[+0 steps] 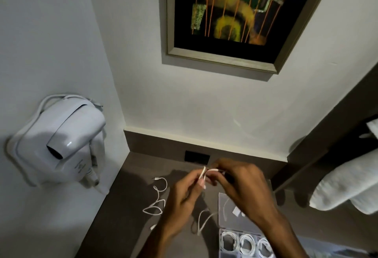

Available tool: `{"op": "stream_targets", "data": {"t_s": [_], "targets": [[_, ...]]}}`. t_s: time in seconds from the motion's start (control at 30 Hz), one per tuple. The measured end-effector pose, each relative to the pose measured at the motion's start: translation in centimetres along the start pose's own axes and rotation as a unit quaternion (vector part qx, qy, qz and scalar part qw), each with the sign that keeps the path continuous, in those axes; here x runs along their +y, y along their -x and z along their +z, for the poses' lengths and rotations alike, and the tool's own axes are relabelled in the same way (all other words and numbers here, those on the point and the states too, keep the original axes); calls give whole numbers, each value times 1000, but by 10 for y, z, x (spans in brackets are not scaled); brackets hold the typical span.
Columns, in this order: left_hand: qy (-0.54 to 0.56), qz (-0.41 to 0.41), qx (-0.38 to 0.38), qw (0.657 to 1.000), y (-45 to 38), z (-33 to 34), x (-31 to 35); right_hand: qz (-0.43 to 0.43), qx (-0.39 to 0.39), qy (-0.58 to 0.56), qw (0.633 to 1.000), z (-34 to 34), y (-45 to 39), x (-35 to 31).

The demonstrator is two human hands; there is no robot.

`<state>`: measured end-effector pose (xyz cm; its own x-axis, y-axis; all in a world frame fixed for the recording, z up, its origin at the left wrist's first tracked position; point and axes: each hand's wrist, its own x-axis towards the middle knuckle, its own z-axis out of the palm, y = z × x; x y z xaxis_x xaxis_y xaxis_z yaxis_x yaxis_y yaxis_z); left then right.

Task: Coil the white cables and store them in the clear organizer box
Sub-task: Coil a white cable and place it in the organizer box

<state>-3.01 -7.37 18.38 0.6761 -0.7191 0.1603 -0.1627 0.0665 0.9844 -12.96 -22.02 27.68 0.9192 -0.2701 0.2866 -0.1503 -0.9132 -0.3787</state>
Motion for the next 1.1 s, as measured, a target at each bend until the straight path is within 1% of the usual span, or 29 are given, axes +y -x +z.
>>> {"op": "stream_targets", "data": {"t_s": [0.07,0.1,0.17,0.23,0.27,0.3,0.37,0.43,0.47,0.53,0.6,0.63,0.67,0.7,0.77,0.83,0.9,1.03,1.07,1.1], "targets": [[55,-33,-51,997,-7,-3,9,-14,25,-24,999,-7,-9,11],[93,-74,-67,991,-11,-7,13,-13,36,-46,998,-8,-14,14],[179,-158,-106,965,-18,-14,20,-5,65,-99,993,-9,-19,20],[225,-186,-131,947,-20,-17,22,-1,84,-171,982,-11,-24,21],[239,-189,-121,945,-19,-17,22,1,84,-210,974,-12,-25,20],[249,-188,-93,946,-20,-16,22,4,80,-244,966,-12,-25,18],[266,-175,-15,948,-21,-13,24,10,68,-292,954,-13,-22,16],[303,-164,50,938,-22,-12,28,18,43,-343,938,-13,-16,14],[343,-162,75,922,-23,-12,30,21,26,-369,929,-13,-12,13],[449,-163,117,871,-25,-17,34,31,-7,-393,919,-9,-5,13],[524,-168,160,820,-29,-24,36,50,-36,-380,923,0,2,15],[538,-168,172,808,-31,-27,39,61,-46,-367,927,6,4,16],[537,-167,179,807,-33,-29,41,72,-52,-355,930,13,6,17],[525,-165,186,814,-35,-30,43,82,-57,-350,931,19,9,17],[492,-150,202,834,-37,-33,43,100,-66,-356,927,33,14,15],[469,-123,202,851,-37,-35,40,122,-74,-370,918,46,19,14],[458,-96,175,866,-36,-35,36,153,-61,-411,897,58,22,9],[427,-52,105,897,-37,-32,33,219,15,-533,817,74,18,-1],[423,-49,91,900,-37,-31,33,232,29,-541,808,77,15,-2],[420,-51,82,902,-37,-30,32,241,40,-537,807,80,12,-1]]}}
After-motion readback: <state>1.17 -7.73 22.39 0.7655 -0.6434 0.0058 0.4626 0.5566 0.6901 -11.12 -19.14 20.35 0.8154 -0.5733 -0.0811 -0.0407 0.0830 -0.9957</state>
